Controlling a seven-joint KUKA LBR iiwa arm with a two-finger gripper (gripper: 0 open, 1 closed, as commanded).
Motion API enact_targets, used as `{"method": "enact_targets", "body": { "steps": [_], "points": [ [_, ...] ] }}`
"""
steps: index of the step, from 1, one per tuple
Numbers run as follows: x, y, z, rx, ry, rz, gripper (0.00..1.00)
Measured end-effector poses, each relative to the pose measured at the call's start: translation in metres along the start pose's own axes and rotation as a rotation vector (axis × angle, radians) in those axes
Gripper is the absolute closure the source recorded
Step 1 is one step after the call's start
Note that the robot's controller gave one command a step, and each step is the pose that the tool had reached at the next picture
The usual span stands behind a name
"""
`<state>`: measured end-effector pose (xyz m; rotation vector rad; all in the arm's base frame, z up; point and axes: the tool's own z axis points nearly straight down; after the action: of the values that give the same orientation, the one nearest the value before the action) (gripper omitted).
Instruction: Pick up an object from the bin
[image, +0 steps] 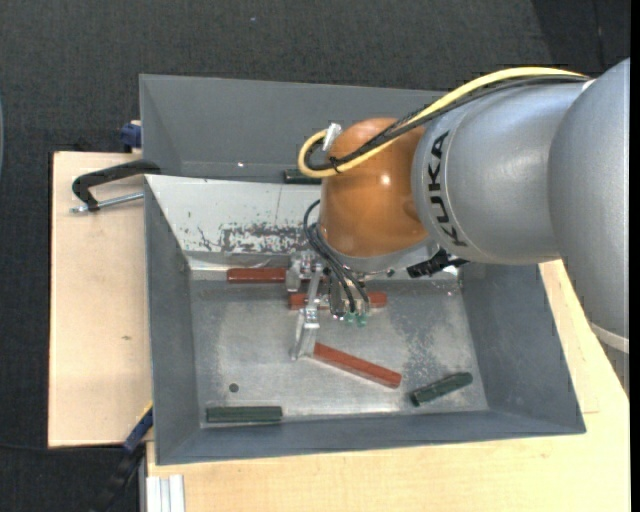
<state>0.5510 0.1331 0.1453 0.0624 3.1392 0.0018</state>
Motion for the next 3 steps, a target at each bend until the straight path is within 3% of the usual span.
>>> {"method": "enact_targets", "body": {
  "steps": [1,2,3],
  "points": [
    [-0.007,-0.005,0.03,-0.001,-0.001,0.161,0.0],
    [-0.02,-0.021,0.038,-0.001,0.0,-0.06,0.0],
    [-0.029,-0.065,0.045,-0.001,-0.001,0.112,0.0]
  ]
}}
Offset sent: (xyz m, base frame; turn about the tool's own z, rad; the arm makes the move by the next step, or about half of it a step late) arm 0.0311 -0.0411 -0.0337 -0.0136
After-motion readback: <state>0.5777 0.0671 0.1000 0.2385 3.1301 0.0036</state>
